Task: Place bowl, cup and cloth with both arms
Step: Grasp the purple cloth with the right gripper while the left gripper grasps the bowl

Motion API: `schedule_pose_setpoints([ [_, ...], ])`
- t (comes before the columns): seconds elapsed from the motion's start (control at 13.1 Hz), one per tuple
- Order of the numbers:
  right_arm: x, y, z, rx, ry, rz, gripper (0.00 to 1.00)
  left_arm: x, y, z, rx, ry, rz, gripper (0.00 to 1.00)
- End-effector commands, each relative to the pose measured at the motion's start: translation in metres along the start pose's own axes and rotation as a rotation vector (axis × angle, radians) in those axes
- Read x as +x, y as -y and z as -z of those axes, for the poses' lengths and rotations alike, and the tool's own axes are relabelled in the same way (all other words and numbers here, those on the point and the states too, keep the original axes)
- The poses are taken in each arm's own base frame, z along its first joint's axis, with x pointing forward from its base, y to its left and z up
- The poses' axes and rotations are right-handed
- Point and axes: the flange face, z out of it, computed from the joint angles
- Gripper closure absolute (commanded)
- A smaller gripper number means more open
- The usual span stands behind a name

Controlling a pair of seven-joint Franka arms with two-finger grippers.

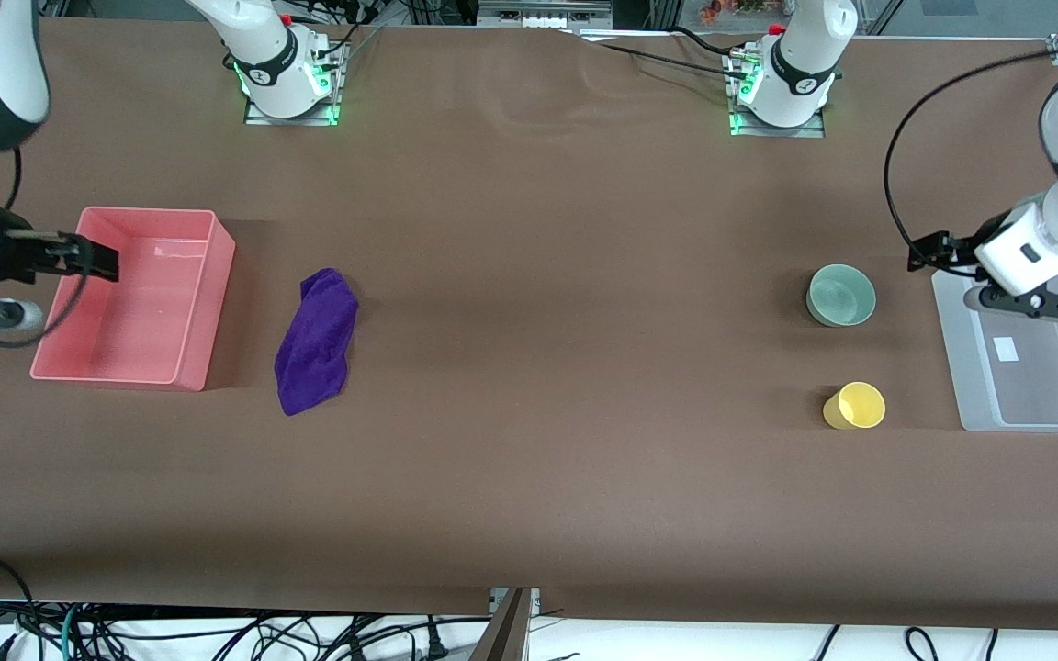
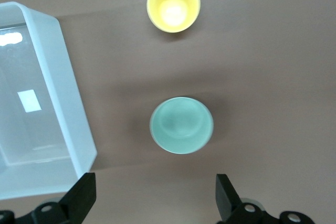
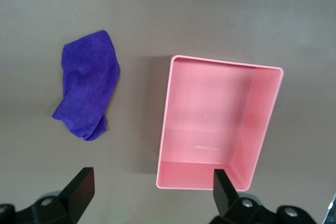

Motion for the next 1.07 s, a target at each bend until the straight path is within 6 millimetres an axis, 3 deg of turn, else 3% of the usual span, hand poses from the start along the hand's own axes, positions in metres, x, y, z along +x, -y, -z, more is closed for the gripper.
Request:
schedule_pose_setpoints([
  [0.0, 0.021, 0.035, -0.048, 0.056, 0.027, 0.018, 0.0, 0.001, -0.007, -0.062, 0.066, 0.0, -0.153, 0.0],
  [0.15, 0.028, 0.059, -0.107, 0.123, 0.018, -0.059, 0.0, 0.001, 0.0, -0.119, 0.056, 0.005, -0.243, 0.0],
  [0.31, 0.03, 0.091, -0.16, 0.137, -0.019, -0.105, 0.0, 0.01, 0.001, -0.161, 0.057, 0.001, -0.308, 0.0],
  [0.46, 0.021, 0.126, -0.218, 0.144, -0.037, -0.165, 0.0, 0.014, 0.021, -0.209, 0.037, 0.009, -0.37, 0.0],
  [0.53, 0.015, 0.137, -0.241, 0.151, -0.047, -0.168, 0.0, 0.017, 0.023, -0.224, 0.034, 0.002, -0.397, 0.02],
  [0.61, 0.011, 0.145, -0.262, 0.155, -0.054, -0.177, 0.0, 0.017, 0.022, -0.232, 0.022, 0.01, -0.41, 0.17],
  [0.69, 0.007, 0.15, -0.284, 0.16, -0.061, -0.185, 0.0, 0.016, 0.02, -0.234, 0.015, 0.011, -0.423, 0.53],
  [0.76, 0.002, 0.153, -0.304, 0.165, -0.074, -0.187, 0.0, 0.015, 0.018, -0.236, -0.001, 0.012, -0.413, 0.79],
  [0.84, -0.003, 0.154, -0.321, 0.171, -0.088, -0.189, 0.0, 0.015, 0.015, -0.237, -0.011, 0.013, -0.412, 0.99],
  [0.92, -0.007, 0.156, -0.332, 0.174, -0.1, -0.188, 0.0, 0.014, 0.012, -0.239, -0.014, 0.018, -0.42, 1.0],
  [0.99, -0.01, 0.157, -0.342, 0.177, -0.103, -0.189, 0.08, 0.014, 0.011, -0.24, -0.015, 0.019, -0.421, 1.0],
])
